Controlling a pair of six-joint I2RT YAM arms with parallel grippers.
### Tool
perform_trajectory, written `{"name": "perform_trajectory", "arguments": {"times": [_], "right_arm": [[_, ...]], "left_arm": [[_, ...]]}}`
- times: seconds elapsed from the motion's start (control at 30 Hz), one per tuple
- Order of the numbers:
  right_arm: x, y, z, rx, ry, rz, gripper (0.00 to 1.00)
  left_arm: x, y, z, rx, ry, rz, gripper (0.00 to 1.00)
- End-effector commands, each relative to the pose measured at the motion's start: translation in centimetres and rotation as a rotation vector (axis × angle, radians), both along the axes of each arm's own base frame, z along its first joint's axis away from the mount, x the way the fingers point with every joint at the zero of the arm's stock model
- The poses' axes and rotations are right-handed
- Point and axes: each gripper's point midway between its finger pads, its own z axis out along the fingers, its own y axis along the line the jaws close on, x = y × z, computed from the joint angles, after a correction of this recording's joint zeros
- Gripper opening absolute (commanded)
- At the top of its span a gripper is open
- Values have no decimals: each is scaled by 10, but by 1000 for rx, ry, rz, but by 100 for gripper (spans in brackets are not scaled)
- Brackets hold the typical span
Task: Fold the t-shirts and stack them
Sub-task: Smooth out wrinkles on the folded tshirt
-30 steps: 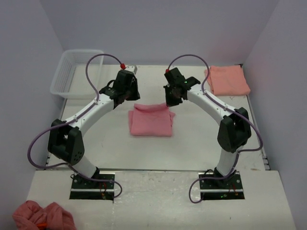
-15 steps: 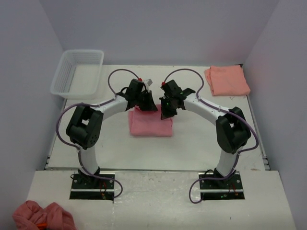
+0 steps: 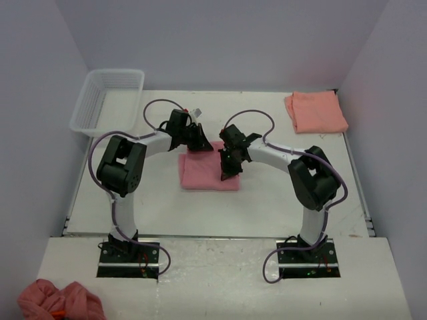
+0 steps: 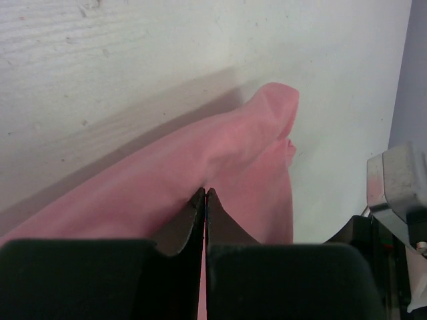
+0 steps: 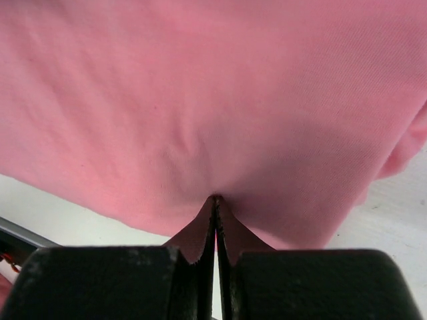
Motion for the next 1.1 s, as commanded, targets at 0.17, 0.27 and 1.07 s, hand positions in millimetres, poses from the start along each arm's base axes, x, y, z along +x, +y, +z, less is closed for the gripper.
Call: {"name": "perform_trajectory", "arguments": {"times": [0.17,0.27,1.07], "right_arm": [[-14,-5,-20,-48,32,-52,0],[-18,-7,-22,-71,26,-44,0],[67,3,59,-43,-125,-61,0]], "left_arm": [[15,16,-7,1,-35,5,0],[10,30,-17,66,-8,26,0],[-76,55,49,165,-106,49,0]]}}
